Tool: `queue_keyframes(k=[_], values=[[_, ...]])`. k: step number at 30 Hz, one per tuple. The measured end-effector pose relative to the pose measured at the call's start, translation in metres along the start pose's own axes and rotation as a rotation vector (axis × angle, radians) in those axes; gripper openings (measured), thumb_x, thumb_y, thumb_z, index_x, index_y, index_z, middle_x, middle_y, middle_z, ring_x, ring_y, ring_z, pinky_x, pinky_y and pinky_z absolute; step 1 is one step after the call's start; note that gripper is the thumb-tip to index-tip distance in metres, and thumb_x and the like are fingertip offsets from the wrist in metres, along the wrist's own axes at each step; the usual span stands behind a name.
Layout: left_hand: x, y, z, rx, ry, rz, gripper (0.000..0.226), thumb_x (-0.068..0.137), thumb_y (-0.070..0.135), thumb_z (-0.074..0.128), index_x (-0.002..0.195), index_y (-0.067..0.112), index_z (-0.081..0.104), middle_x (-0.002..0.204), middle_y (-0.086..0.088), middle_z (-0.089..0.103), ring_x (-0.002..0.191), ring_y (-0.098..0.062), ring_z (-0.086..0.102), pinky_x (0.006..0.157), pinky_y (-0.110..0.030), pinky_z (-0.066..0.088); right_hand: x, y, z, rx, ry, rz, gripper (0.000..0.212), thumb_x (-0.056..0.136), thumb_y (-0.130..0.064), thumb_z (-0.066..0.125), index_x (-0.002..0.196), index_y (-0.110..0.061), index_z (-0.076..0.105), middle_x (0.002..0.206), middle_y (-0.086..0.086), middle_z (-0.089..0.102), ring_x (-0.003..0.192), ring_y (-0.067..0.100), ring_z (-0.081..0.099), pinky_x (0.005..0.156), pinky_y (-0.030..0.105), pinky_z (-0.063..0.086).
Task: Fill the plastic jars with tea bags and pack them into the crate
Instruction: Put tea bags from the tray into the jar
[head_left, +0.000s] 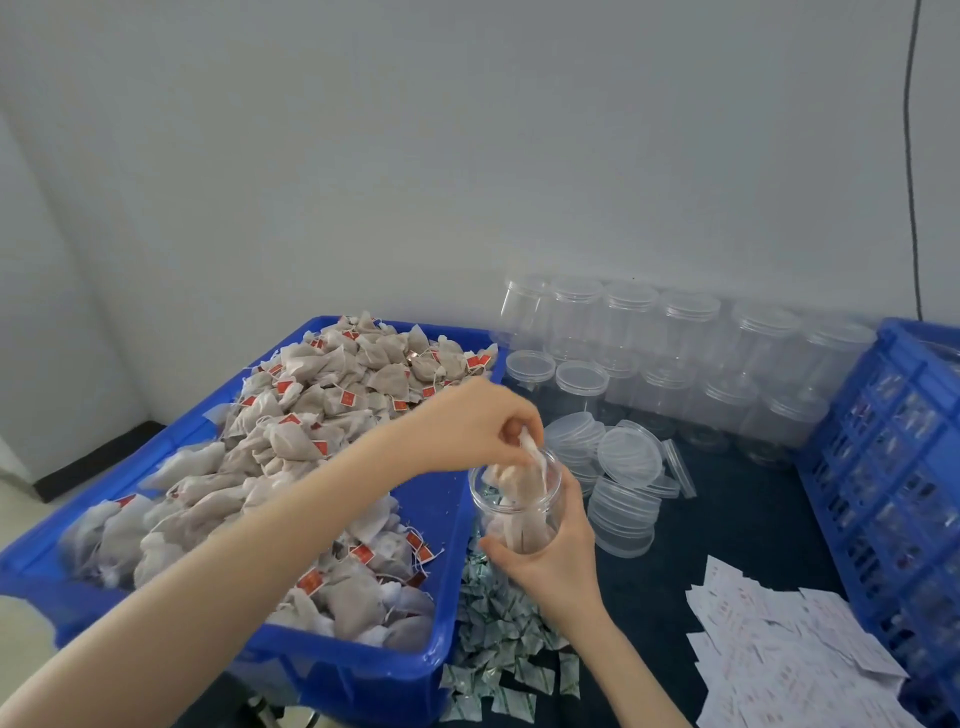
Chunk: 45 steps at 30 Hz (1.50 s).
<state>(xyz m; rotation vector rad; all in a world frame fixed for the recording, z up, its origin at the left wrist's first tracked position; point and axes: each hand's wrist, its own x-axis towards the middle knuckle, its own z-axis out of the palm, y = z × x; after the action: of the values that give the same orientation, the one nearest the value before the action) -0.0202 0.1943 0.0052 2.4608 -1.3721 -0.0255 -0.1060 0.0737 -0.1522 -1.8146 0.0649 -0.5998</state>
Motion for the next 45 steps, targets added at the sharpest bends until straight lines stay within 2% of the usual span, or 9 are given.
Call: queue_keyframes(k=[6,12,17,21,24,30,34,39,45], values=[[0.010,0.005,0.027,0.092,-0.282,0.057,0.018,0.089,0.013,0.057,0.095,0.023,0.070,0.064,0.016,0.052,0.059,0.002,0.047,0.071,-0.028,0.049,-0.001,-0.001,0.003,-0.006,-0.002,-0.023,0.093,0.057,-0.039,0.088,0.131,-0.059,0.035,0.125,-0.029,0.057,0.117,-0.003,0.057,0.090,0.011,0.048],[0.020,0.008,0.034,0.135,-0.491,0.086,0.022,0.098,0.014,0.042,0.107,0.011,0.062,0.074,0.011,0.048,0.064,-0.006,0.043,0.060,-0.016,0.033,-0.004,0.004,0.004,-0.003,0.011,0.015,0.094,0.054,-0.041,0.087,0.126,-0.067,0.032,0.123,-0.034,0.054,0.115,-0.007,0.055,0.085,0.005,0.045],[0.015,-0.003,0.021,-0.094,-0.311,0.084,0.027,0.097,0.020,0.050,0.118,0.026,0.066,0.077,0.019,0.062,0.067,0.011,0.057,0.066,-0.006,0.042,0.001,0.006,0.000,0.010,0.004,0.033,0.092,0.058,-0.041,0.089,0.132,-0.055,0.037,0.126,-0.022,0.059,0.118,0.003,0.058,0.095,0.028,0.052],[0.013,-0.034,0.008,-0.419,0.073,-0.025,0.020,0.094,0.016,0.055,0.101,0.029,0.069,0.088,0.016,0.071,0.080,0.006,0.065,0.076,-0.007,0.048,0.003,0.004,-0.002,0.004,0.023,0.048,0.094,0.056,-0.044,0.088,0.134,-0.051,0.037,0.128,-0.022,0.055,0.120,0.006,0.056,0.101,0.036,0.051],[0.018,-0.078,0.011,-0.078,0.205,-0.254,0.023,0.093,0.019,0.057,0.113,0.024,0.066,0.107,0.006,0.068,0.097,-0.007,0.064,0.086,-0.022,0.051,0.003,0.004,-0.001,0.001,0.005,0.057,0.097,0.055,-0.045,0.089,0.136,-0.046,0.037,0.132,-0.020,0.054,0.123,0.005,0.054,0.103,0.036,0.049],[0.004,-0.137,0.047,0.515,-0.065,-0.616,0.049,0.092,0.007,0.052,0.139,0.016,0.041,0.138,-0.011,0.046,0.121,-0.026,0.050,0.094,-0.038,0.049,0.002,0.002,0.002,-0.003,-0.031,0.048,0.095,0.056,-0.041,0.090,0.137,-0.038,0.040,0.129,-0.015,0.057,0.120,0.004,0.056,0.101,0.030,0.050],[-0.006,-0.150,0.061,0.639,-0.198,-0.712,0.036,0.093,0.005,0.052,0.128,0.014,0.054,0.128,-0.007,0.052,0.117,-0.025,0.055,0.087,-0.033,0.048,0.001,0.002,0.003,-0.001,-0.035,0.056,0.092,0.058,-0.038,0.092,0.134,-0.040,0.040,0.126,-0.014,0.059,0.117,0.004,0.058,0.097,0.024,0.052],[-0.010,-0.156,0.059,0.695,-0.146,-0.726,0.028,0.092,0.004,0.054,0.119,0.013,0.059,0.113,-0.002,0.064,0.103,-0.020,0.064,0.072,-0.026,0.046,-0.001,0.002,0.004,-0.003,-0.042,0.056,0.094,0.056,-0.040,0.092,0.135,-0.040,0.040,0.128,-0.013,0.058,0.118,0.006,0.058,0.099,0.032,0.052],[-0.013,-0.152,0.052,0.684,-0.054,-0.735,0.023,0.091,0.001,0.055,0.110,0.010,0.063,0.105,-0.003,0.065,0.094,-0.019,0.065,0.072,-0.026,0.049,-0.004,0.003,0.005,-0.012,-0.039,0.059,0.096,0.056,-0.043,0.092,0.135,-0.044,0.038,0.130,-0.017,0.056,0.120,0.002,0.056,0.100,0.028,0.051]])
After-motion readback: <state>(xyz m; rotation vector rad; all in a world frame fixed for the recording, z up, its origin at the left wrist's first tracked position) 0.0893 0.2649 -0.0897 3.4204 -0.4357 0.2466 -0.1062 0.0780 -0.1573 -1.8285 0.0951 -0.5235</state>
